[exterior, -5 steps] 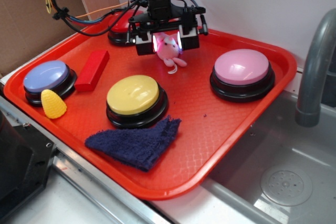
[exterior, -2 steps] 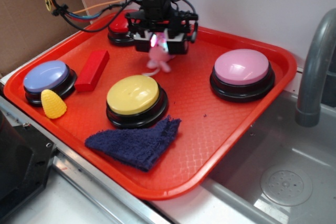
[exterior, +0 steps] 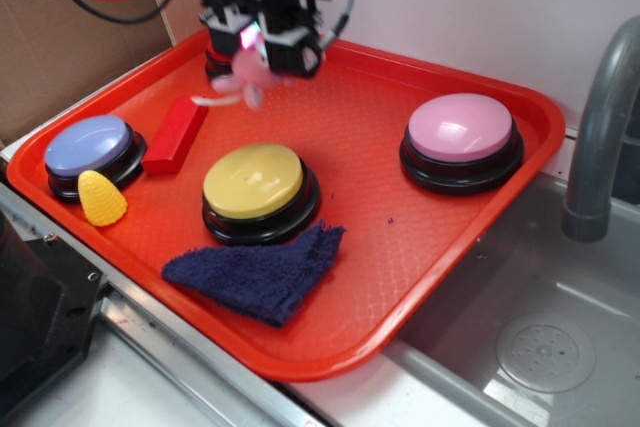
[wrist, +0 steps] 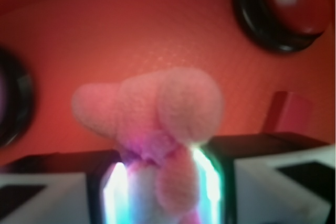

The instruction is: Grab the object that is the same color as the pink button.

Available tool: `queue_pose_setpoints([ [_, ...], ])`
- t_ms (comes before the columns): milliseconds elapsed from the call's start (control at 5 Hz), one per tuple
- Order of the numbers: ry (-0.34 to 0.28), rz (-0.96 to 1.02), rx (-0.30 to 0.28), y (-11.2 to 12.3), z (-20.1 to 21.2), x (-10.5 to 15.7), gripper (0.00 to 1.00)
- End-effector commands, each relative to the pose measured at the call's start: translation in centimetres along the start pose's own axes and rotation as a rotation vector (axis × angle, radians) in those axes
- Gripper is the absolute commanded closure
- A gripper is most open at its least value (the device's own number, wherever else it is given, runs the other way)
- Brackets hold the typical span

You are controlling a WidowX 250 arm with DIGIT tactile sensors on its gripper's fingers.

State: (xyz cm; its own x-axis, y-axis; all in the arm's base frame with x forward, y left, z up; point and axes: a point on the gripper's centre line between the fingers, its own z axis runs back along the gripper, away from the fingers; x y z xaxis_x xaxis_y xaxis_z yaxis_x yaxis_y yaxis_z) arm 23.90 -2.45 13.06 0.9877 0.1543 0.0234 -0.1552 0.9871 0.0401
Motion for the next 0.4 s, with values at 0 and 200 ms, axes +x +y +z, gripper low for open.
queue_pose_setpoints([
  [0, -0.117, -0.138, -0.063, 1.8, 10.4, -3.3, 1.00],
  [200, -0.097, -0.025, -0.036, 3.4, 11.3, -3.9, 1.00],
])
